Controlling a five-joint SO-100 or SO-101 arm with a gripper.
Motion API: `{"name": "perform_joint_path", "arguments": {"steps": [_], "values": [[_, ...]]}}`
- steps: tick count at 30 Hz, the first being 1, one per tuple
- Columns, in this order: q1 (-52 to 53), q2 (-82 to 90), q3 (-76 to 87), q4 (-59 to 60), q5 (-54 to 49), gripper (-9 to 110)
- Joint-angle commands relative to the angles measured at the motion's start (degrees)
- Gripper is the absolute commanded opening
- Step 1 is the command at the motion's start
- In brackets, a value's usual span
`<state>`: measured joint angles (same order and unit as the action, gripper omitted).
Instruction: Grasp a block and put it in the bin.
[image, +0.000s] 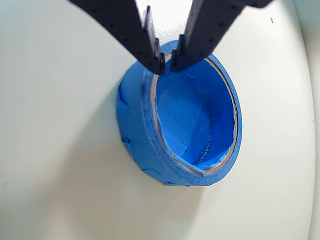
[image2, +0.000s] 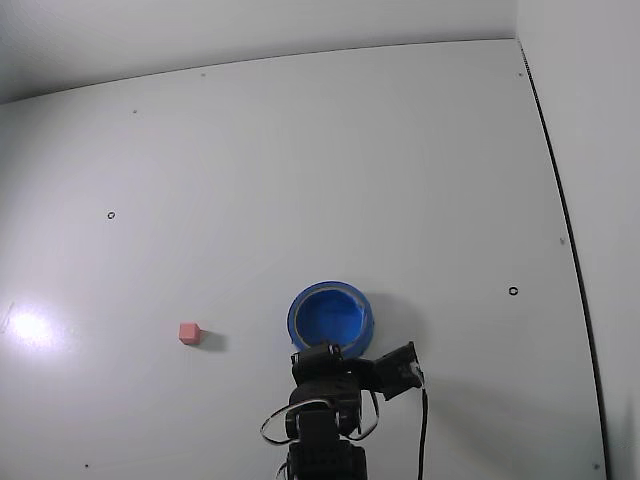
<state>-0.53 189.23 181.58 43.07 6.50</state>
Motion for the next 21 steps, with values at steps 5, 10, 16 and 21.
{"name": "perform_joint_path", "arguments": {"steps": [5,10,16,21], "values": [[-0.4,0.8,0.5,-0.4,-1.0,0],[-0.4,0.6,0.5,-0.4,-1.0,0],[-0.4,0.6,0.4,-0.4,-1.1,0],[-0.4,0.6,0.0,-0.4,-6.0,0]]}}
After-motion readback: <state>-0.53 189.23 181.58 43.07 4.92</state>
